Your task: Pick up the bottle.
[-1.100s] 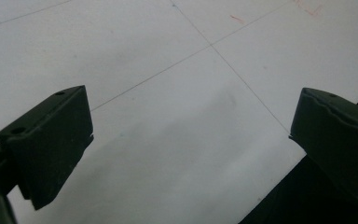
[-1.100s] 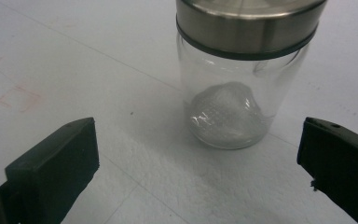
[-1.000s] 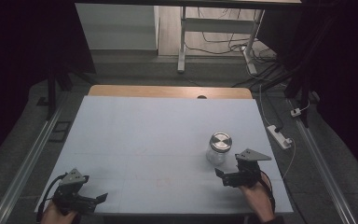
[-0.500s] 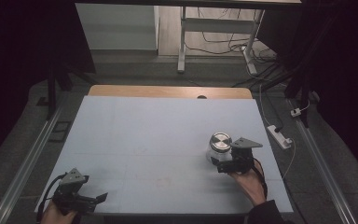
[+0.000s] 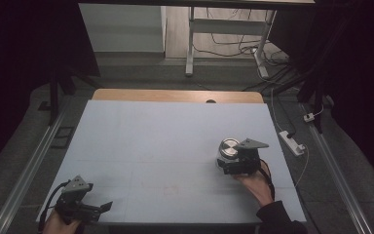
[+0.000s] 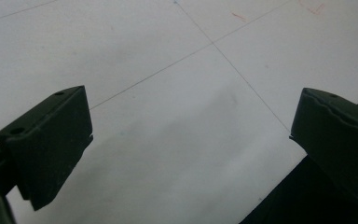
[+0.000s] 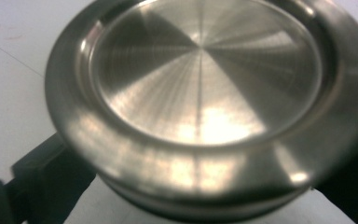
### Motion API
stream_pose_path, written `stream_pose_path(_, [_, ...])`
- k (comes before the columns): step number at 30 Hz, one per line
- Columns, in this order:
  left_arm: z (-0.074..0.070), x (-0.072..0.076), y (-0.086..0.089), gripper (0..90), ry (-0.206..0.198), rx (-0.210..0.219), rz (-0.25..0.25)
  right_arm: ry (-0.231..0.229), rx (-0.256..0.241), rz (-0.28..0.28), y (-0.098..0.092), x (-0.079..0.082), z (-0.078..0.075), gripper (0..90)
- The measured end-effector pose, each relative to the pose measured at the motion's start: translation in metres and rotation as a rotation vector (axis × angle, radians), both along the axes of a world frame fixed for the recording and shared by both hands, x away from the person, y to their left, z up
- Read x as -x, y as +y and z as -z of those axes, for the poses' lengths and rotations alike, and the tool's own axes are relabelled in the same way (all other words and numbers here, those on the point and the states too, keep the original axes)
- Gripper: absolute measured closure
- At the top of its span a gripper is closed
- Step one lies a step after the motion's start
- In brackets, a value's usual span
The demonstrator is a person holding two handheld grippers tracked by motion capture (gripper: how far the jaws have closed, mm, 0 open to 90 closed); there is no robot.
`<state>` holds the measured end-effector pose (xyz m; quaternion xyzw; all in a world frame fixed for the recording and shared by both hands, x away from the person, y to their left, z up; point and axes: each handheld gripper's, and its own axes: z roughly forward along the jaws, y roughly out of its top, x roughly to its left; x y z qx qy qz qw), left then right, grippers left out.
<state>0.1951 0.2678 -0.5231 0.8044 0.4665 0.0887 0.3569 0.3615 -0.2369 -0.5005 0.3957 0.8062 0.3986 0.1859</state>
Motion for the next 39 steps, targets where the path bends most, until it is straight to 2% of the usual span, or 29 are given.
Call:
stream_pose_path(4, [0.0, 0.0, 0.0, 0.0, 0.001, 0.002, 0.0, -0.007, -0.003, -0.016, 0.0, -0.002, 0.0, 12.5])
stream_pose_path(7, [0.0, 0.0, 0.0, 0.0, 0.002, 0.001, 0.0, -0.015, 0.006, -0.029, 0.0, -0.002, 0.0, 13.7])
stream_pose_path(12, [0.0, 0.0, 0.0, 0.0, 0.003, 0.002, 0.002, -0.025, 0.017, -0.044, 0.0, -0.002, -0.001, 14.4])
stream_pose_path(18, [0.0, 0.0, 0.001, 0.0, 0.001, 0.008, 0.004, -0.026, 0.037, -0.037, 0.001, -0.001, -0.003, 14.8])
stream_pose_path(24, [0.0, 0.0, 0.001, 0.0, 0.001, 0.009, 0.005, -0.017, 0.014, -0.025, 0.001, 0.001, -0.007, 14.8])
stream_pose_path(29, [0.0, 0.0, 0.001, 0.0, 0.001, 0.009, 0.005, -0.031, 0.006, -0.033, 0.003, 0.005, -0.014, 14.8])
stream_pose_path(39, [0.0, 0.0, 0.001, 0.0, 0.0, 0.01, 0.005, -0.061, -0.009, -0.075, 0.014, 0.018, -0.025, 14.9])
